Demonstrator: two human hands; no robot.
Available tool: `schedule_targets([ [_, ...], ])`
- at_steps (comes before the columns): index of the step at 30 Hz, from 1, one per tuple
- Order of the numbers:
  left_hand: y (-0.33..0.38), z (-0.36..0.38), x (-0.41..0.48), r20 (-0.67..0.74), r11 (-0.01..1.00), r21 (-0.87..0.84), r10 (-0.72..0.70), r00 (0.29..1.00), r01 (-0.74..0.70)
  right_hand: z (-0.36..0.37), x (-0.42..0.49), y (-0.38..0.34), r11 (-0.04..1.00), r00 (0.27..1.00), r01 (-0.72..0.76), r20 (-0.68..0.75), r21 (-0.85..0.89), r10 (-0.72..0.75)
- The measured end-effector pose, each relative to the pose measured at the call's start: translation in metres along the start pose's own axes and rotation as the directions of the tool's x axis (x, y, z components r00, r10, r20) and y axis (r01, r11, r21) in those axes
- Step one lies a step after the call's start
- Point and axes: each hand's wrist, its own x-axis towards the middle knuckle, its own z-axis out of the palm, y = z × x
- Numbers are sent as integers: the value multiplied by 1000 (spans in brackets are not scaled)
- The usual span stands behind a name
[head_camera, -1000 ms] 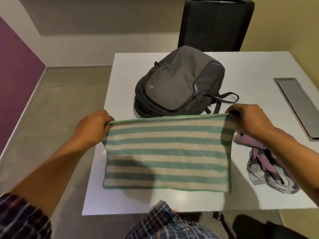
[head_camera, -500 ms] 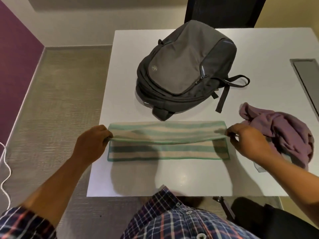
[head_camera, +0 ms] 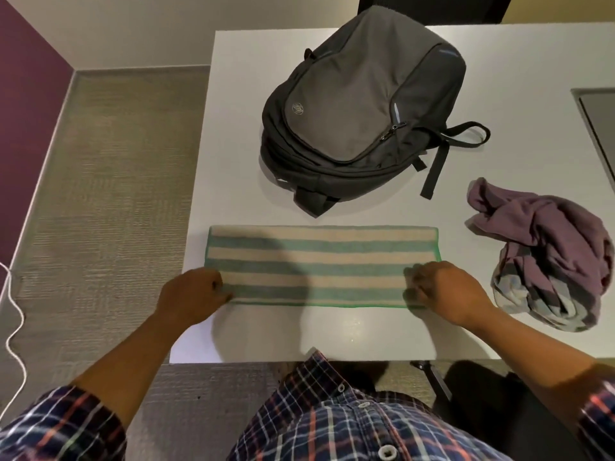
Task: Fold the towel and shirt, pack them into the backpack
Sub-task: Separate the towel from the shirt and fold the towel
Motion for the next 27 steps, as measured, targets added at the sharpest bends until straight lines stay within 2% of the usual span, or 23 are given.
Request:
schedule_targets([
  [2,6,6,5,-165,984,-166,-90,982,62,10,10,-9,997,993,71,-89,-31,-74],
  [3,9,9,9,-202,961,-257,-155,967,100,17,14,-15,996,990,82,-107,-48,-87],
  [5,16,15,15,-167,894,-400,-288,943,202,28,22,-31,993,991,88,-94,-80,-96],
  [7,24,20,19,-131,855,-436,-369,920,281,41,29,-41,995,996,53,-63,-88,-59],
  [11,35,26,26,-165,827,-480,-413,895,293,63,39,-52,991,1000,-6,3,-132,7],
  [14,32,27,32,-99,706,-648,-450,888,286,70,41,-52,992,1000,-12,-4,-123,12],
  [18,32,18,30,80,444,-852,-411,908,276,73,41,-49,993,1000,8,-20,-115,-11],
  [21,39,0,17,75,322,-928,-334,940,189,73,39,-50,994,999,28,-21,-106,-30],
  [23,43,-13,5,30,285,-951,-289,957,116,74,35,-56,994,999,35,5,-100,-34],
  [25,52,-23,-11,-3,301,-951,-239,971,72,74,33,-68,997,998,20,68,-74,-15],
  [27,63,-28,-26,-19,316,-948,-178,984,39,67,34,-85,999,992,-27,121,39,22],
])
